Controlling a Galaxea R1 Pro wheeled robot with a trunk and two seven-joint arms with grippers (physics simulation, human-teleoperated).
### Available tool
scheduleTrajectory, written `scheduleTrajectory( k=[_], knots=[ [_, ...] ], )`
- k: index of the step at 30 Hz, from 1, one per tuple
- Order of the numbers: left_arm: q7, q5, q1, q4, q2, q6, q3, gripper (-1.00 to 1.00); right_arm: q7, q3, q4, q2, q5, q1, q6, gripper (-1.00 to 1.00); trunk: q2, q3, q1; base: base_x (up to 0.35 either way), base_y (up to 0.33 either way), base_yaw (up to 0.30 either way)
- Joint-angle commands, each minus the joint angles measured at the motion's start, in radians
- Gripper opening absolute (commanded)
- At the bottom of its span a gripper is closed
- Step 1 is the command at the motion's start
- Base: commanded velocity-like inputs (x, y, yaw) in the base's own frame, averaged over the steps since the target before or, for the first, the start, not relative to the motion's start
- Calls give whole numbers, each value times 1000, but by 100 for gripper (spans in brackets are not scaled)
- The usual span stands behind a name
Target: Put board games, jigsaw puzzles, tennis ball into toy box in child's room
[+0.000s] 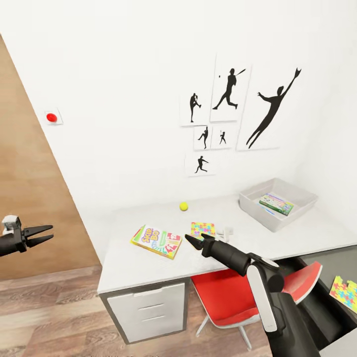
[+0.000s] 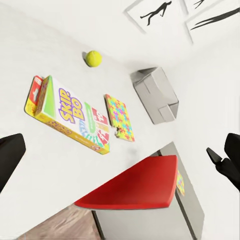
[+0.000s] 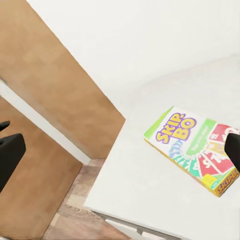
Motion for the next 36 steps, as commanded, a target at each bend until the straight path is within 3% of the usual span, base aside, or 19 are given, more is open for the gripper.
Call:
scheduleTrajectory(
  k=[1,4,6,10,16,22,31,36],
  knots=[
    [-5,-8,-2,2,-14,10,-9,100,-19,17,-1,1,-5,-1,7,100,-2,-2,1,0,0,277],
    [-5,-35,-2,1,-38,10,-14,100,-78,49,0,1,-5,-2,10,100,-2,-2,1,0,0,283],
    [-5,-54,2,-2,-57,10,-17,100,-158,77,0,1,-8,-2,15,100,-2,-3,1,0,-2,288],
    [24,-64,7,-5,-70,10,-18,100,-252,118,1,1,-12,-2,18,100,-2,-4,1,0,-96,290],
    [171,-63,8,-6,-73,10,-16,100,-279,133,1,1,-12,-2,17,100,-2,-6,1,0,-124,291],
    [262,-61,9,-8,-78,9,-14,100,-284,130,19,1,-12,-2,16,100,-2,-9,1,0,-21,290],
    [256,-59,9,-11,-88,-18,-10,100,-309,125,41,1,-19,-2,13,100,-2,-14,1,101,117,202],
    [192,-60,9,-10,-90,-28,-11,100,-334,125,37,2,-22,-3,16,100,-2,-14,1,63,46,32]
  ],
)
